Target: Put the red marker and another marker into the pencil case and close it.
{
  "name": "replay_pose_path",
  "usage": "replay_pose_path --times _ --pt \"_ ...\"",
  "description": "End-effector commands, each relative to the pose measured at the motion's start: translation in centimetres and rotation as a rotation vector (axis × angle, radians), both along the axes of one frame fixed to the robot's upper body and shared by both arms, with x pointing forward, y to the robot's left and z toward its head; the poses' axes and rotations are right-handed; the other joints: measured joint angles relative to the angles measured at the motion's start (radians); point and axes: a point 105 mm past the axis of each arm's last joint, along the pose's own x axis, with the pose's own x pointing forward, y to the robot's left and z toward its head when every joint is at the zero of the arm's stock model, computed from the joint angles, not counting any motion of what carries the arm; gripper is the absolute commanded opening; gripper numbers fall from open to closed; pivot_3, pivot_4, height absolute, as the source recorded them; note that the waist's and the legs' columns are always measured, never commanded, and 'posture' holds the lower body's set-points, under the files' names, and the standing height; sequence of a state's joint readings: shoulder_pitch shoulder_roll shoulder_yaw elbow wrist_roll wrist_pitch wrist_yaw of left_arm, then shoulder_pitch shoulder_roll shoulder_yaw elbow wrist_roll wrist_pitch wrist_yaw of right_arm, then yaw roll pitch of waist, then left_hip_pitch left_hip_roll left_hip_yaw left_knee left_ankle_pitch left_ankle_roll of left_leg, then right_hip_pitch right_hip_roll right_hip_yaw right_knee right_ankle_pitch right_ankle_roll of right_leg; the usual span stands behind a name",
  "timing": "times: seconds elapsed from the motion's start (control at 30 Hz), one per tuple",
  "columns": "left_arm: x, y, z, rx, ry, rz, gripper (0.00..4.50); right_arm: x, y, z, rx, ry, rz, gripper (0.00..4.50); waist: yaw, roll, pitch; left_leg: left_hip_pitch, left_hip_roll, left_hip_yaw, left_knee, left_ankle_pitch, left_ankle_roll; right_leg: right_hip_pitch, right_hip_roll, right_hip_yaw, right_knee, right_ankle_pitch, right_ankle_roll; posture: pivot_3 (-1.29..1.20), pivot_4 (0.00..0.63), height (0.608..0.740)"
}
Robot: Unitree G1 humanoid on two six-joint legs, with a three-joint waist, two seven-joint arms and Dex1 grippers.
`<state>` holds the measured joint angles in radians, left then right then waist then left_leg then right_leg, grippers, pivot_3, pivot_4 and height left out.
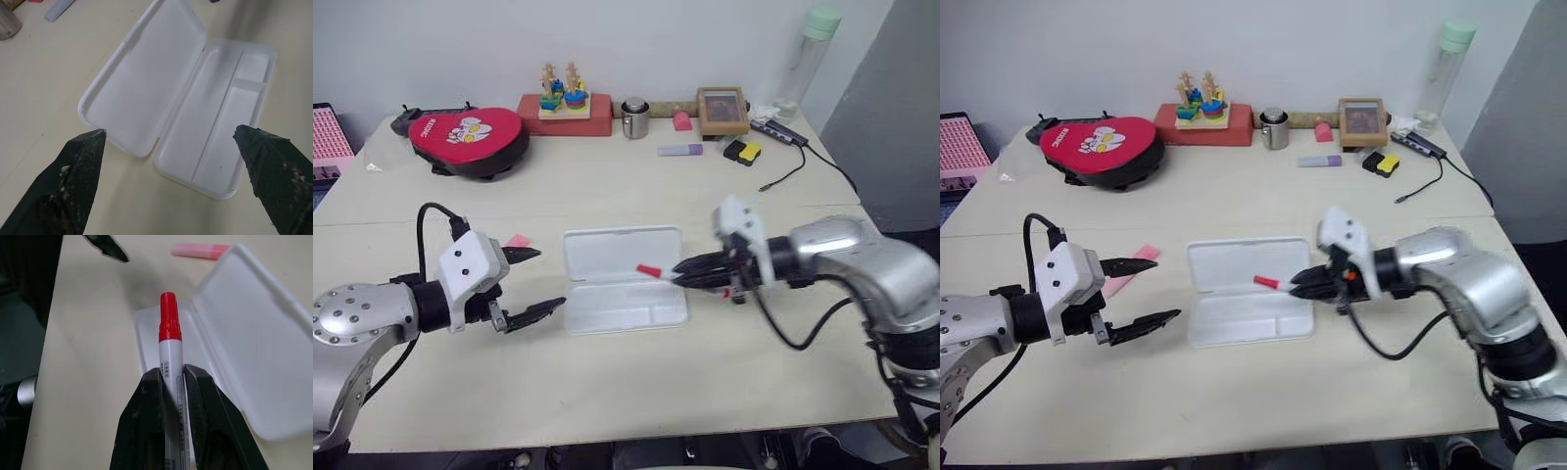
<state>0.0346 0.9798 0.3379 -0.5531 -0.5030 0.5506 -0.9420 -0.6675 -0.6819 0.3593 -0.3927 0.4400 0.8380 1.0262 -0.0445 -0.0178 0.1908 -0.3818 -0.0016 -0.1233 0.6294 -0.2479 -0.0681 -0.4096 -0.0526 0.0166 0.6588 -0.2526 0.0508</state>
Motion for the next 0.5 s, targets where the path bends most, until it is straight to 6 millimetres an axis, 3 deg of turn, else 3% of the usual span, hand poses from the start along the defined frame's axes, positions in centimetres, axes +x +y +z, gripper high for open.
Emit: replay_pose_path --times 0.03,0.23,0.5 --pt "0.2 -0.1 0.7 0.021 -0.037 -0.016 4.50 0.8 1.0 -1.7 -0.062 -0.141 0.062 0.30 0.001 0.000 0.000 0.000 0.000 0.000 0.000 0.000 0.000 0.000 0.000 0.000 0.000 0.000 0.000 0.00 0.150 0.740" --pt "0.1 -0.6 0.5 0.004 -0.035 -0.025 4.50 2.8 3.4 -3.4 -0.077 -0.253 0.073 0.30 0.002 0.000 0.000 0.000 0.000 0.000 0.000 0.000 0.000 0.000 0.000 0.000 0.000 0.000 0.000 0.00 0.150 0.740" --pt "-0.5 -1.4 0.9 -0.002 -0.017 -0.082 4.50 4.0 4.2 -3.4 -0.076 -0.299 0.093 0.30 -0.004 0.000 0.000 0.001 0.000 -0.001 0.000 0.000 0.000 0.000 0.000 0.000 0.001 0.000 -0.001 0.00 0.150 0.740"
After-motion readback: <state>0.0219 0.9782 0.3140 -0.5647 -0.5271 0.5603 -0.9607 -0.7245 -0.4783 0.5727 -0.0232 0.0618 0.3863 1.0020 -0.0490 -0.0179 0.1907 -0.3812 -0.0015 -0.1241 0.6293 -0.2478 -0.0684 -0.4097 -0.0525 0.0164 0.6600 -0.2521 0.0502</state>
